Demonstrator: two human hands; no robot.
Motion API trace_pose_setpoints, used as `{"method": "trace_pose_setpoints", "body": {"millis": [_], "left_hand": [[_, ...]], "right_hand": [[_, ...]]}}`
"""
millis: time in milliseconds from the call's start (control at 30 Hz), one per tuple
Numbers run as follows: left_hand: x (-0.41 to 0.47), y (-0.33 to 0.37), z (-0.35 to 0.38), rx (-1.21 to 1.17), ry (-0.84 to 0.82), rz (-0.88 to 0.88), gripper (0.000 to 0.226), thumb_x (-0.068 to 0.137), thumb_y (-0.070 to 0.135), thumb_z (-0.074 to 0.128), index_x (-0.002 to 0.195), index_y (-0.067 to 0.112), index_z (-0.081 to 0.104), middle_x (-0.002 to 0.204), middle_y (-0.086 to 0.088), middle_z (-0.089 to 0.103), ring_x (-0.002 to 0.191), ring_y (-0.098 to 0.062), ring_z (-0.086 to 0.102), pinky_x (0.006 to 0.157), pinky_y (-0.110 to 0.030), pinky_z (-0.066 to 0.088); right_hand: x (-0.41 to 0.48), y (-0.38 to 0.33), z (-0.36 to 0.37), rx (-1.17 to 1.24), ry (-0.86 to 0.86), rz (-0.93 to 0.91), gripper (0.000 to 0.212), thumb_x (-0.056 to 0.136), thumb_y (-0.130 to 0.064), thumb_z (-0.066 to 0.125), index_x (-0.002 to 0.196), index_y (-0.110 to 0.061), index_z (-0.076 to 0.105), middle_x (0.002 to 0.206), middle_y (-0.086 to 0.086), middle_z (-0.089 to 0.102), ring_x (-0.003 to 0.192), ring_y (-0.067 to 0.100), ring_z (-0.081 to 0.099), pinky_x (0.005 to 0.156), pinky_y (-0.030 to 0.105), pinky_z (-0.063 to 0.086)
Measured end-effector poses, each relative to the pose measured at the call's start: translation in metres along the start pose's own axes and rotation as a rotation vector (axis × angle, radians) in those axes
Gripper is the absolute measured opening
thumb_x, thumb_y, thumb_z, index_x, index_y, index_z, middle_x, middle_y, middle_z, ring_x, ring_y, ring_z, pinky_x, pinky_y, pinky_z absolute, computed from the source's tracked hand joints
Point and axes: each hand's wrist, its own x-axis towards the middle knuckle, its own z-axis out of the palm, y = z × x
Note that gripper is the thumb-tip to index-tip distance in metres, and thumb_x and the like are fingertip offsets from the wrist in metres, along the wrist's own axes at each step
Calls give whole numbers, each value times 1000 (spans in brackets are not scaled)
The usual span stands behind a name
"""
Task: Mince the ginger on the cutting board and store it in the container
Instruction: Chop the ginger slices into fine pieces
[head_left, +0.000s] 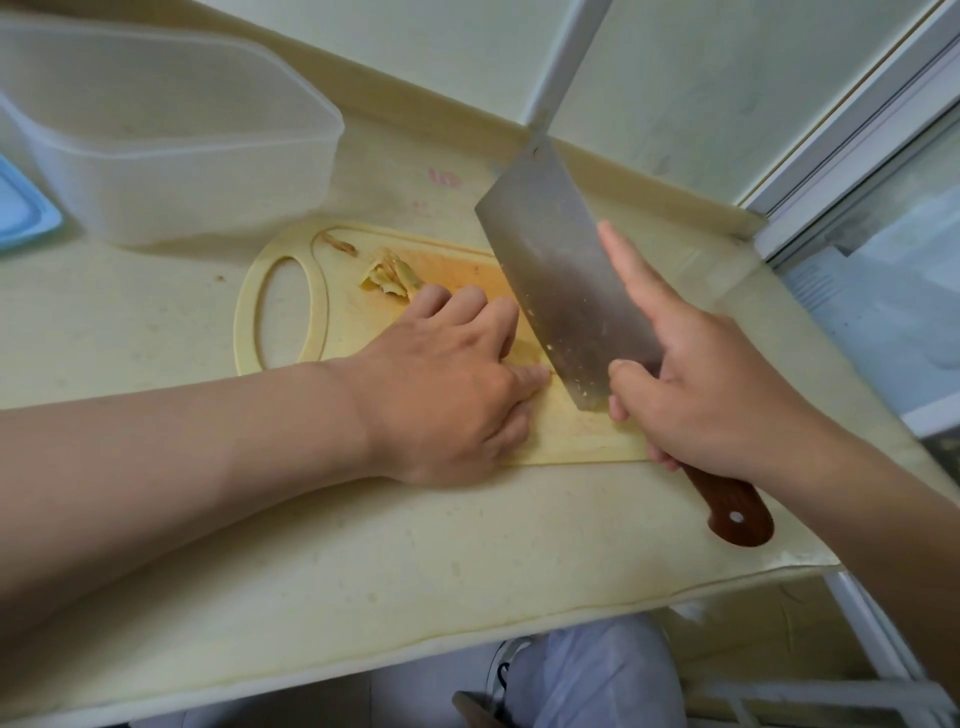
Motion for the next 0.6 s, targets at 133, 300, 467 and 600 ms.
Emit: {"method": "trace_pose_setpoints", "body": {"millis": [133,300,467,600], "left_hand": [[0,0,-1,-15,9,-3,74,86,54,2,134,33,55,107,-3,40,96,-25,37,89,-43,33],[-1,-2,2,-20,54,6,64,90,51,15,121,29,67,101,-5,46,90,-26,40,83,-42,35],[-1,-2,4,-18,87,-17,59,90,49,22,114,27,71,98,-7,48,87,-29,44,82,-43,38],[-1,-1,2,-28,80,-40,62,87,51,19,120,30,68,99,-6,46,89,-28,42,83,-42,32]], "right_hand": [[6,-1,-4,-37,-43,-22,99,95,-5,47,148,-76,1,69,18,70,46,28,64,46,33,59],[17,-6,-9,-100,-132,-11,99,93,-6,48,151,-71,0,67,9,70,42,21,64,46,38,60],[35,-16,-7,-132,-152,9,101,90,-6,49,156,-64,0,71,10,72,41,25,64,44,43,60],[41,-20,-4,-101,-130,27,101,89,-5,48,155,-65,1,74,12,72,43,29,65,43,42,59]]}}
